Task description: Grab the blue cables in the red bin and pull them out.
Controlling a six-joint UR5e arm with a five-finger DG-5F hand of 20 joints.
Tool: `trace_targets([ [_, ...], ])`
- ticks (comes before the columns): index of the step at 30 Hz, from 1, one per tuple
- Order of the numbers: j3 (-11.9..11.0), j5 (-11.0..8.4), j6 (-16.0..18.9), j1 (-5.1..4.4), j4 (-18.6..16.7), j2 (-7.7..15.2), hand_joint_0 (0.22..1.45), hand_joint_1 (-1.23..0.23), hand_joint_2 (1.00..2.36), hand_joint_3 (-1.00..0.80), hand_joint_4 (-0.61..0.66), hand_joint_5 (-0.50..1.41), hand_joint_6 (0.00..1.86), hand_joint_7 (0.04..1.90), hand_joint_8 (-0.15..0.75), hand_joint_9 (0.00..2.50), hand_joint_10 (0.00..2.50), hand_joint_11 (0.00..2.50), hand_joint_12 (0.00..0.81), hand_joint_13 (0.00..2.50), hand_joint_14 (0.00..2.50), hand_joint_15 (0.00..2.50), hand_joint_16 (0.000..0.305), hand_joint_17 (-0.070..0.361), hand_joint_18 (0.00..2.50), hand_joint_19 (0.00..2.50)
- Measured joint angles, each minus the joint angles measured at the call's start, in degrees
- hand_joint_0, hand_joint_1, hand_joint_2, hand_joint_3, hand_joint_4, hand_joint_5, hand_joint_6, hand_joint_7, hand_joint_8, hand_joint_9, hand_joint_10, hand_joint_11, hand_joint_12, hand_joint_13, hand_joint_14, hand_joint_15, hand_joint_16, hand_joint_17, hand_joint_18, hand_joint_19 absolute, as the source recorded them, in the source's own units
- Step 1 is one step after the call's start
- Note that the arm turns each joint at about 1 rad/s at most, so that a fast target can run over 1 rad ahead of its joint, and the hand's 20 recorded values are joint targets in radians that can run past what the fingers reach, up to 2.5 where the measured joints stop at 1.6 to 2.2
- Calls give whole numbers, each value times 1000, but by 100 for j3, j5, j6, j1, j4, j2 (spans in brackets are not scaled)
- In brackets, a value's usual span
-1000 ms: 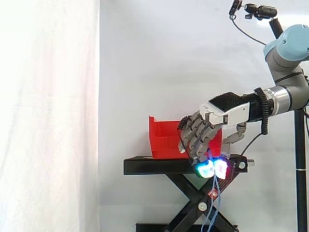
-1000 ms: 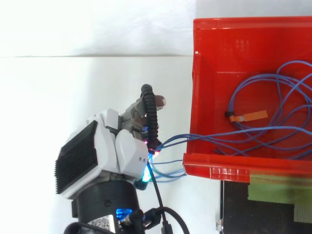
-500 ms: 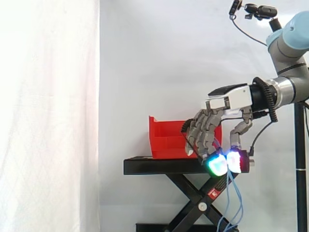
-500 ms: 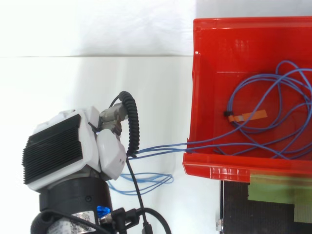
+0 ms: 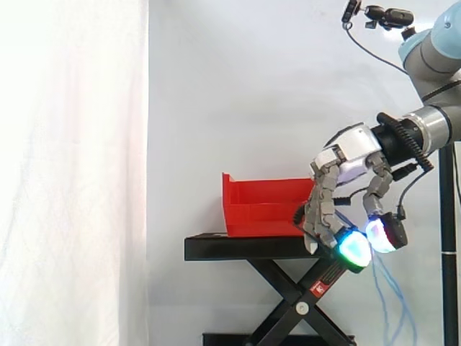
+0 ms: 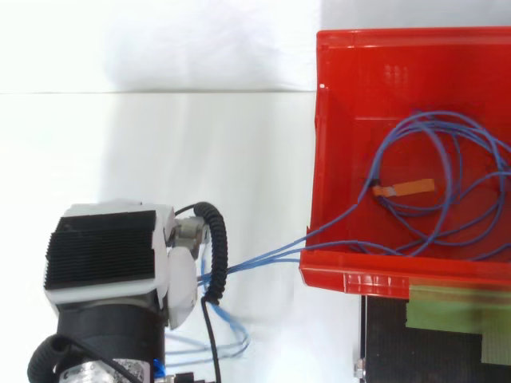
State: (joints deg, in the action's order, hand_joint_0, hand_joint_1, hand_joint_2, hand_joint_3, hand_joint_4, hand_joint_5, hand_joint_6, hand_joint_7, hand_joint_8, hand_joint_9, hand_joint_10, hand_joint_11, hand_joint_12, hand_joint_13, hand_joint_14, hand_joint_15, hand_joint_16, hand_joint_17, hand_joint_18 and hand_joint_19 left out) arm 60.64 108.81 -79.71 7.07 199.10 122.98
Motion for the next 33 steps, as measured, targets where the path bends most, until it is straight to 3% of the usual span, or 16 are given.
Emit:
trace_targets([
  [6,0,-41,869,-70,281,-1,913,-896,1000,-1000,116,896,517,765,274,1044,21,651,350,782,19,431,47,105,674,506],
  [15,0,-200,2272,-285,420,-2,912,-895,1000,-1000,115,899,517,757,272,1040,23,651,349,779,17,434,47,105,674,504],
  [25,0,-233,3796,-434,701,-2,912,-897,1000,-1000,109,896,517,755,274,1042,23,651,349,779,17,431,46,105,674,504],
  [33,0,-626,5039,-500,717,-2,913,-898,1000,-1000,110,899,511,768,273,1042,24,659,349,778,17,435,46,105,672,503],
])
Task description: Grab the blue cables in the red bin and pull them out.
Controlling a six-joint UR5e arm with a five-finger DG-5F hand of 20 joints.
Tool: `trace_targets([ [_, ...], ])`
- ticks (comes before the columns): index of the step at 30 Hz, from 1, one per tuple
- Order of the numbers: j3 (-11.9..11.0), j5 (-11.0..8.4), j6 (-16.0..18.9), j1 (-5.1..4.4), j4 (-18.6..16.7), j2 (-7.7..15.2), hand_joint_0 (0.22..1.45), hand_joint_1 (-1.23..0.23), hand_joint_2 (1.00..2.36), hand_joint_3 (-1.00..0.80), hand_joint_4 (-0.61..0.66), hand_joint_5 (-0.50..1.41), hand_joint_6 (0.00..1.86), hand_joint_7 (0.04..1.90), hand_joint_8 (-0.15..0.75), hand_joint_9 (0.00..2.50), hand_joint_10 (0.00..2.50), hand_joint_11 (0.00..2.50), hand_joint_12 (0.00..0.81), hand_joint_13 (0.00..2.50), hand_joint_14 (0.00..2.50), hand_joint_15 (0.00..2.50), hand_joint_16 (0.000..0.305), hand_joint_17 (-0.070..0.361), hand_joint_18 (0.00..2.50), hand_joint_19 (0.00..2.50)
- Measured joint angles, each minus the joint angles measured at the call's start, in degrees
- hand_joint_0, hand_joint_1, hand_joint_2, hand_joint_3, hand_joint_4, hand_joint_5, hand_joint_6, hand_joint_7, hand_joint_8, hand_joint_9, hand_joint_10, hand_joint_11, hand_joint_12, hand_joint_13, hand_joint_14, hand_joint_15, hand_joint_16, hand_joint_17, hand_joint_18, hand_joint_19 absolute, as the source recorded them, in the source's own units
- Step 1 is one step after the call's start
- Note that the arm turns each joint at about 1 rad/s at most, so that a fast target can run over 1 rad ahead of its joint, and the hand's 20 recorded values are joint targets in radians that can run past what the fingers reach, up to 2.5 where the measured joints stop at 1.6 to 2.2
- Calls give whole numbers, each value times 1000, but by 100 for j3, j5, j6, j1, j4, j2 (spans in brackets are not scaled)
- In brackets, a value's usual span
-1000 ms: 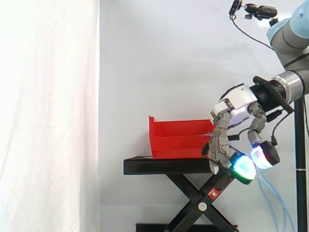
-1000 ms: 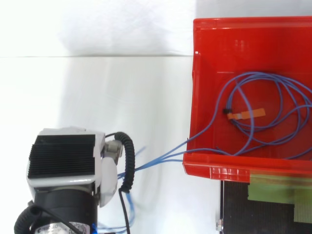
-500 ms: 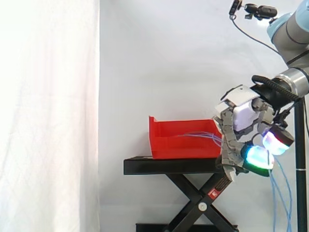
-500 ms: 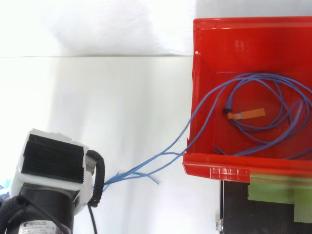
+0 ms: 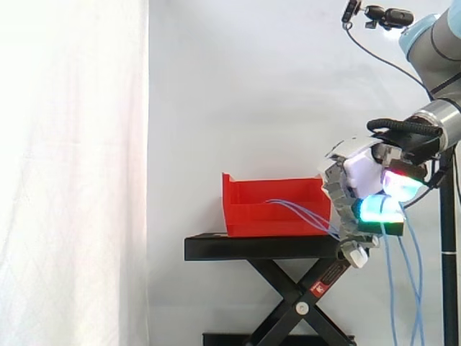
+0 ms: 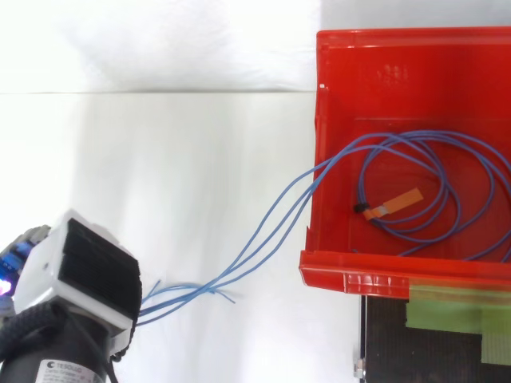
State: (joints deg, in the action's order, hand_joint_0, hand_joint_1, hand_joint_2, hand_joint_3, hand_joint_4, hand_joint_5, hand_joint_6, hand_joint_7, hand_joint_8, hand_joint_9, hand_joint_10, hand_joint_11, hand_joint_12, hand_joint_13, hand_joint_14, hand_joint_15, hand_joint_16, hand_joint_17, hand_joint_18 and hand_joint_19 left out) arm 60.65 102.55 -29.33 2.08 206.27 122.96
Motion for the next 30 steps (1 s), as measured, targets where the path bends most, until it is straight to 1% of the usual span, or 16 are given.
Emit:
trace_targets([
  [8,0,-264,1175,-35,1,0,912,-898,1000,-1000,109,898,514,759,273,1043,21,652,350,777,17,425,47,105,673,512],
  [13,5,-516,1955,-70,1,4,912,-899,1000,-1000,106,898,512,759,274,1042,23,656,349,779,17,431,47,105,674,507],
  [16,5,-624,2419,-87,1,3,912,-899,1000,-1000,110,899,511,761,271,1042,23,645,347,781,17,433,46,105,674,515],
  [21,11,-669,3202,-92,1,4,912,-899,1000,-1000,110,897,513,760,272,1061,25,687,348,855,20,524,47,105,692,538],
  [25,15,-665,3802,-95,1,6,914,-897,1000,-1000,108,896,508,769,270,1096,23,757,346,977,27,707,47,106,813,688],
  [27,15,-653,4082,-95,2,7,915,-896,1000,-1000,109,895,507,771,270,1114,26,802,350,1029,29,788,47,106,846,722],
  [30,16,-619,4592,-87,4,7,916,-897,1000,-1000,103,889,505,779,268,1126,27,826,348,1099,31,892,47,105,879,764],
])
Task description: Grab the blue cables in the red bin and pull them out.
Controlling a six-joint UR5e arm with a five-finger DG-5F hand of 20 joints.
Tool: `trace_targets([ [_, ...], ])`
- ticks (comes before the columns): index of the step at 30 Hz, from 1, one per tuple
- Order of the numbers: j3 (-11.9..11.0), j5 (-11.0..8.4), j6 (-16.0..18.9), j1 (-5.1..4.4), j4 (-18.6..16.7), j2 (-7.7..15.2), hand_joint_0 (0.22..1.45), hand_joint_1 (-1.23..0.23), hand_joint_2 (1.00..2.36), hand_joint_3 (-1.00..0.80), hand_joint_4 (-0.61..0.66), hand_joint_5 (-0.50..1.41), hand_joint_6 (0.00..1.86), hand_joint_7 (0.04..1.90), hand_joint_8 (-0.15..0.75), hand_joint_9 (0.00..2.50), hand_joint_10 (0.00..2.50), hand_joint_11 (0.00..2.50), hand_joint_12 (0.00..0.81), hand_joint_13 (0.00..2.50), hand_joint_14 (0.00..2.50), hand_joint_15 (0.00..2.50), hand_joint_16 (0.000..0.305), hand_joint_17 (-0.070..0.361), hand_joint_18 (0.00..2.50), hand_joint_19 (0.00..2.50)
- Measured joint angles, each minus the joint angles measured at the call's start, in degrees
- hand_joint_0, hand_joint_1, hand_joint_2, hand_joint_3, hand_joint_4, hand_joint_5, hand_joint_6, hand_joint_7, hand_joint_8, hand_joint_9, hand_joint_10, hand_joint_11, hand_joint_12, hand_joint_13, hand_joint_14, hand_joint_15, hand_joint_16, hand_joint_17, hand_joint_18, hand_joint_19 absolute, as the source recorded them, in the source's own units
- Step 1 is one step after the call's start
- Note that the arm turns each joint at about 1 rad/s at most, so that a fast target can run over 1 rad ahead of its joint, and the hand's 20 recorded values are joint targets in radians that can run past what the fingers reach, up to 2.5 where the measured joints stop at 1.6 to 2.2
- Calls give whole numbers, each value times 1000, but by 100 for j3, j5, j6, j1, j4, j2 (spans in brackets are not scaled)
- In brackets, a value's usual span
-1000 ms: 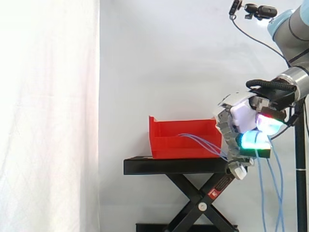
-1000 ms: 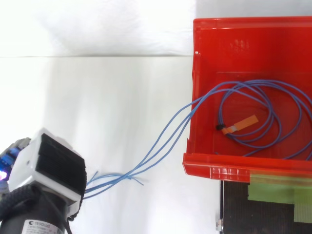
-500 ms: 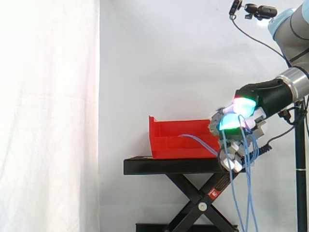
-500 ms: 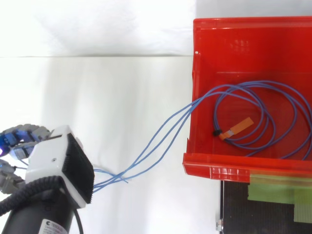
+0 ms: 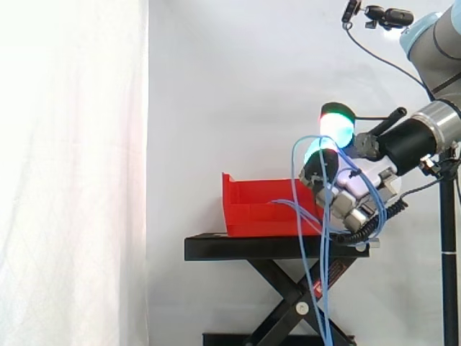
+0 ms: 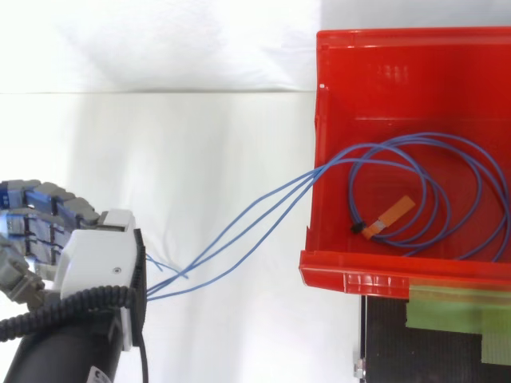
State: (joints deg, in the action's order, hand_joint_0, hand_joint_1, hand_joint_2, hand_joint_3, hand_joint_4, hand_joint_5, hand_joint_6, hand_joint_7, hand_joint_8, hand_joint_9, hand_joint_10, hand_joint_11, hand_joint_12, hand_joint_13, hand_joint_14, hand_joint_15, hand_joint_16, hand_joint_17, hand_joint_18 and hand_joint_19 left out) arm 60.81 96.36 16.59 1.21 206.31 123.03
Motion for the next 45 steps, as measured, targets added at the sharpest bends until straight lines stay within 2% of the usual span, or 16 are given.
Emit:
trace_targets([
  [9,8,31,1346,34,14,1,921,-892,1000,-1000,103,883,512,770,268,1164,28,920,310,1344,27,1359,47,106,965,880],
  [11,8,31,1621,41,14,1,921,-891,1000,-1000,103,880,513,772,265,1161,28,923,295,1425,18,1559,45,102,1078,1104],
  [12,8,31,1807,45,14,1,921,-892,1000,-1000,103,880,514,770,270,1161,28,923,296,1433,17,1577,45,101,1105,1161],
  [15,8,35,2266,57,15,1,922,-893,1000,-1000,111,882,516,767,271,1163,28,921,289,1481,12,1655,44,100,1152,1215],
  [17,8,40,2517,67,11,1,923,-893,1000,-1000,106,881,517,766,266,1167,27,919,285,1549,0,1782,42,94,1228,1312],
  [19,9,59,2591,86,-7,1,924,-893,1000,-1000,111,880,518,766,270,1168,28,919,284,1548,0,1792,42,95,1235,1291],
  [23,9,111,2255,122,-155,1,927,-892,1000,-1000,107,881,519,759,272,1177,27,916,285,1555,21,1808,42,94,1236,1293],
  [25,9,152,1971,147,-321,2,928,-893,1000,-1000,106,883,516,761,273,1179,25,916,281,1533,193,1777,41,93,1242,1312],
  [27,9,213,1660,175,-513,2,929,-894,1000,-1000,106,884,516,761,275,1182,28,919,284,1484,598,1643,40,90,1276,1408],
  [29,9,278,1387,198,-693,2,931,-895,1000,-1000,107,884,515,762,275,1184,27,920,284,1440,852,1573,39,89,1296,1461],
  [37,8,657,163,284,-1281,2,931,-897,1000,-1000,99,888,508,762,278,1188,27,922,279,1397,1225,1481,38,86,1337,1555],
  [39,12,688,-107,297,-1336,3,932,-895,1000,-1000,106,890,502,765,280,1197,25,922,278,1372,1549,1334,36,80,1386,1647],
  [41,47,703,-424,305,-1367,3,933,-896,1000,-1000,102,888,499,776,278,1200,25,928,274,1370,1653,1300,36,80,1411,1689],
  [43,137,715,-694,299,-1407,3,934,-894,1000,-1000,101,889,498,772,275,1205,28,923,274,1357,1869,1218,34,77,1477,1840],
  [45,271,716,-750,280,-1528,2,933,-894,1000,-1000,103,890,496,760,273,1227,28,932,270,1340,2085,1149,33,75,1539,1948],
])
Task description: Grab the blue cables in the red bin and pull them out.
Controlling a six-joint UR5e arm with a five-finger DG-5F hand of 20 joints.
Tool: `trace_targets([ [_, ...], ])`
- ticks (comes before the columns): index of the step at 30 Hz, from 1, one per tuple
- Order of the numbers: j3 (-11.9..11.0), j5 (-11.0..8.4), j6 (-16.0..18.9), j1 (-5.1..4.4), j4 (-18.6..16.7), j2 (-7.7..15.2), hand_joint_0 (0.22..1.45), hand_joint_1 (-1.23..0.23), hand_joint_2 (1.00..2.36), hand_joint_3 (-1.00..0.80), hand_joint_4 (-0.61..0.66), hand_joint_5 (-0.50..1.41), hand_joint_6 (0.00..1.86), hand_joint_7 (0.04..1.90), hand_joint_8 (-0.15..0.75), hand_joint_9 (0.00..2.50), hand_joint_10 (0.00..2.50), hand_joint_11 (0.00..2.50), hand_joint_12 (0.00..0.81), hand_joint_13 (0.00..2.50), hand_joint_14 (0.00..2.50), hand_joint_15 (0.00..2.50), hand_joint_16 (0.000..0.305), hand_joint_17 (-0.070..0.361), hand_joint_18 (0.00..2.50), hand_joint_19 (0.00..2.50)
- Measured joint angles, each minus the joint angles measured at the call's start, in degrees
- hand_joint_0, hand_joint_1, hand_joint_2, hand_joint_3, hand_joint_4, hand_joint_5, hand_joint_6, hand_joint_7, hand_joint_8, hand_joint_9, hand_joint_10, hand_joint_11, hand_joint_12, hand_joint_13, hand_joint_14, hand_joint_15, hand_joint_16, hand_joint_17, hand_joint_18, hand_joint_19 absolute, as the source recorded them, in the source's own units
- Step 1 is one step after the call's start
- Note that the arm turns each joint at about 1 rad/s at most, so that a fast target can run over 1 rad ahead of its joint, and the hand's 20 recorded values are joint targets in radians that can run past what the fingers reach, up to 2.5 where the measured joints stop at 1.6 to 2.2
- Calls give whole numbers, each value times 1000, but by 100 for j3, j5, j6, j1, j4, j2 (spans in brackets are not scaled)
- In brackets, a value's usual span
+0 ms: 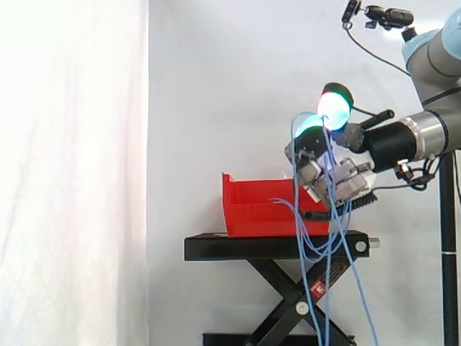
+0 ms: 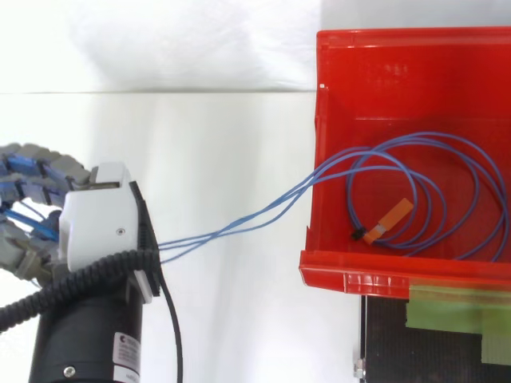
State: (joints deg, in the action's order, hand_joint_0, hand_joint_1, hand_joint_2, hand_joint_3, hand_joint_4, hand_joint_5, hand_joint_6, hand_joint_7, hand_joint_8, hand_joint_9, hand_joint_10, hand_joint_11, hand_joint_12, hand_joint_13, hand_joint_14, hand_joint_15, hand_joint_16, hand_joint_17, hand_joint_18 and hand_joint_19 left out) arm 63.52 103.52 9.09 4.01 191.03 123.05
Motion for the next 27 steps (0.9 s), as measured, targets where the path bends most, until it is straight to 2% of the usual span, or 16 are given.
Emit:
trace_targets([
  [2,126,-11,76,-24,-187,0,932,-894,1000,-1000,106,891,490,770,276,1234,27,927,271,1330,2189,1107,33,75,1594,2038],
  [7,457,-66,316,-93,-758,0,932,-894,1000,-1000,99,891,484,775,269,1247,27,931,270,1325,2270,1112,34,76,1612,2052],
  [11,564,-75,453,-126,-876,0,932,-893,1000,-1000,101,892,479,778,270,1245,28,931,273,1328,2160,1164,33,75,1602,2051],
  [17,589,-59,516,-166,-938,-1,924,-898,1000,-1000,97,892,465,774,266,1230,28,929,277,1351,2015,1207,33,75,1570,1998],
  [21,590,-25,382,-178,-1043,0,915,-928,1000,-1000,91,885,458,786,260,1220,27,911,272,1358,1933,1243,33,75,1550,1966],
  [27,591,191,-337,-163,-1297,-1,918,-961,1000,-1000,81,863,499,767,258,1208,27,921,274,1356,1889,1247,34,77,1530,1958],
])
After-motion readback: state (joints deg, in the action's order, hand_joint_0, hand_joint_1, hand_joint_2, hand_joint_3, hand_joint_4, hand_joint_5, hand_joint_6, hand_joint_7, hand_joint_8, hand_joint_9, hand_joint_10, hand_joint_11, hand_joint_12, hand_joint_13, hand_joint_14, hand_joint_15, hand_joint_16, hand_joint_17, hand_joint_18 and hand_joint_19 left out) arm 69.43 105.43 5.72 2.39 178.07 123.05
